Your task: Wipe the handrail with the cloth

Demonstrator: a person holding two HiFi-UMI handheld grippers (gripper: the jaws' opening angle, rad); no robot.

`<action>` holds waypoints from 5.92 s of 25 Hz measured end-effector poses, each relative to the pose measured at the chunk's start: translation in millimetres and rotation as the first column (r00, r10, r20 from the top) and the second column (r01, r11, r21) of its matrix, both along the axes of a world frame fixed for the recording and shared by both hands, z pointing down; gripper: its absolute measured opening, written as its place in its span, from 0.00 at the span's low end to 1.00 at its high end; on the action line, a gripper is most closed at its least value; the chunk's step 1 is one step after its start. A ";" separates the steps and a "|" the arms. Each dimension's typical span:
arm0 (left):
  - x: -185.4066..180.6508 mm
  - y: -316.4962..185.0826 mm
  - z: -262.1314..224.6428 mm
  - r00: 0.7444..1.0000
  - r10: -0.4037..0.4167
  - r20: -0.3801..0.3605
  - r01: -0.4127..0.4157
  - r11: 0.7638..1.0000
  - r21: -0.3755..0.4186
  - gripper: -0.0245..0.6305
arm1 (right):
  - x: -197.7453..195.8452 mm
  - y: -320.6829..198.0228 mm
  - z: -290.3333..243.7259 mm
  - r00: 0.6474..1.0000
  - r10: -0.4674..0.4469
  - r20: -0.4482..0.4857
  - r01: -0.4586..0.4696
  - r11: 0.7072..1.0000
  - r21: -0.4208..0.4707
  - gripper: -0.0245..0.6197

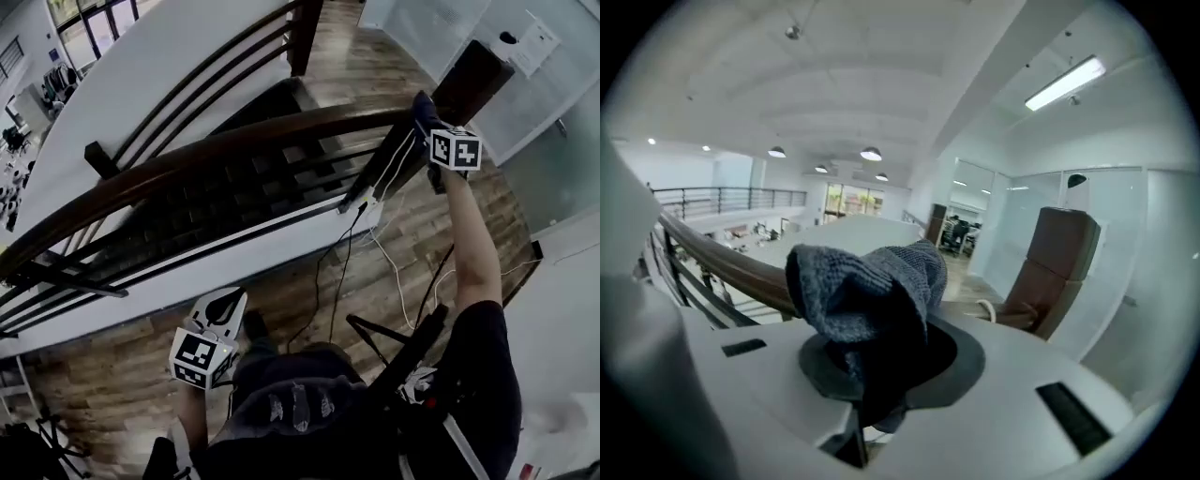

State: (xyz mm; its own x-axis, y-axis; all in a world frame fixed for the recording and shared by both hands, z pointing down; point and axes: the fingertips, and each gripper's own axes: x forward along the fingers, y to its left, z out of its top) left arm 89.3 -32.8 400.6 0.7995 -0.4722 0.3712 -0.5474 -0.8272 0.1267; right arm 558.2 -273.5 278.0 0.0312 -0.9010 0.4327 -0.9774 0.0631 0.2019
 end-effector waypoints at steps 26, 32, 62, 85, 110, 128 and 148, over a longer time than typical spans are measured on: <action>44.0 -71.4 21.6 0.988 -0.134 0.080 0.139 0.988 -0.063 0.05 | -183.7 -124.1 69.2 0.919 -0.393 -0.012 0.385 0.906 -0.177 0.10; -78.4 -62.2 30.7 0.982 -0.183 0.049 0.186 0.980 -0.073 0.05 | -339.1 -105.9 70.6 0.869 -0.494 -0.035 0.477 0.854 -0.210 0.10; -483.9 31.1 60.3 0.655 -0.756 0.014 0.743 0.640 -0.198 0.05 | -1136.6 -1.2 85.0 0.036 -0.992 -0.121 0.904 0.084 -0.420 0.10; -539.0 104.7 138.2 0.504 -0.855 0.120 0.831 0.442 -0.338 0.05 | -1190.0 42.3 274.9 -0.167 -0.836 -0.523 0.869 0.126 -0.478 0.10; -495.8 67.6 140.8 0.667 -0.736 0.117 0.727 0.608 -0.319 0.05 | -1075.7 3.9 306.9 -0.019 -0.924 -0.382 0.797 0.217 -0.564 0.10; -303.0 -76.2 103.8 0.908 -0.318 0.274 0.373 0.910 -0.179 0.05 | -759.5 -28.4 307.2 0.303 -0.914 -0.271 0.764 0.403 -0.504 0.10; 42.0 -77.8 72.7 0.920 0.090 0.382 -0.031 0.987 -0.157 0.05 | -236.2 -68.6 293.3 0.757 -0.581 -0.298 0.451 0.796 -0.403 0.10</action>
